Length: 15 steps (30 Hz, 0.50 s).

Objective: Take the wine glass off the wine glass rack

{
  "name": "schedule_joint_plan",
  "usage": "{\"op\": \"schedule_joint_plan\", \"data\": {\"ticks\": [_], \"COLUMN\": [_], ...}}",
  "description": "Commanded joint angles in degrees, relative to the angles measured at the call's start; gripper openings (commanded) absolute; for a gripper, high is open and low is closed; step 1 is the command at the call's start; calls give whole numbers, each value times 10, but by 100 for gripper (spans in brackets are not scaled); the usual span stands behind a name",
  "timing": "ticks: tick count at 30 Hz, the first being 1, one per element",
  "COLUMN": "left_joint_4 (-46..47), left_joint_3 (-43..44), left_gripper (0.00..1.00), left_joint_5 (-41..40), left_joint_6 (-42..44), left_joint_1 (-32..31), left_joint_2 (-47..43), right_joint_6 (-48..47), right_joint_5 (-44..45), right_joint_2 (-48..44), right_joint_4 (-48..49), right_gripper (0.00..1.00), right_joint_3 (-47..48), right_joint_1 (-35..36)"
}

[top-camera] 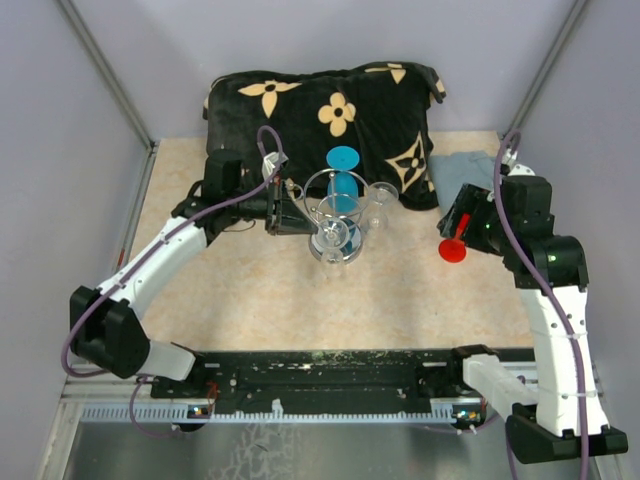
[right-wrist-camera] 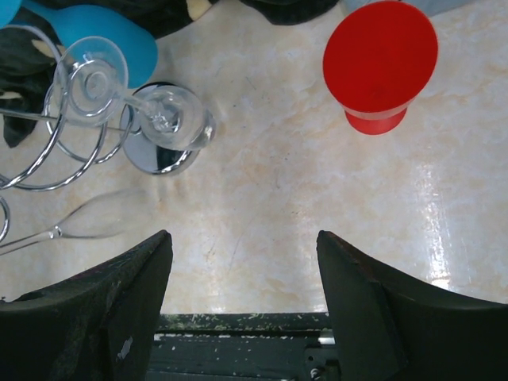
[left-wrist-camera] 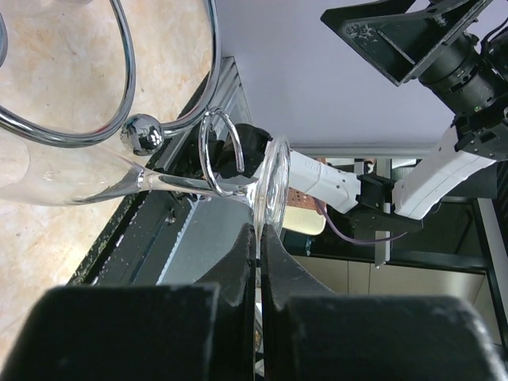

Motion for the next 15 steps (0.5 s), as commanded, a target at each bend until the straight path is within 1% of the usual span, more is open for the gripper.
{"op": "schedule_joint_plan", "data": {"ticks": [1, 8, 15], "left_joint_4": [4, -7, -14], "left_joint_3": [-4, -12, -18], "left_gripper": [0, 0, 0], "left_joint_5": [20, 20, 23], "left_joint_6": [12, 22, 24], "left_joint_1": [-2, -2, -2], "left_joint_2": [-27, -35, -40], "right_joint_6": [9, 29, 65], "right_joint_5": [-70, -157, -256], "right_joint_2": [0, 5, 0], "right_joint_4": [28, 39, 71], "right_gripper": [74, 73, 73], "right_joint_3": [19, 27, 17], "right_joint_1": [0, 0, 0]}}
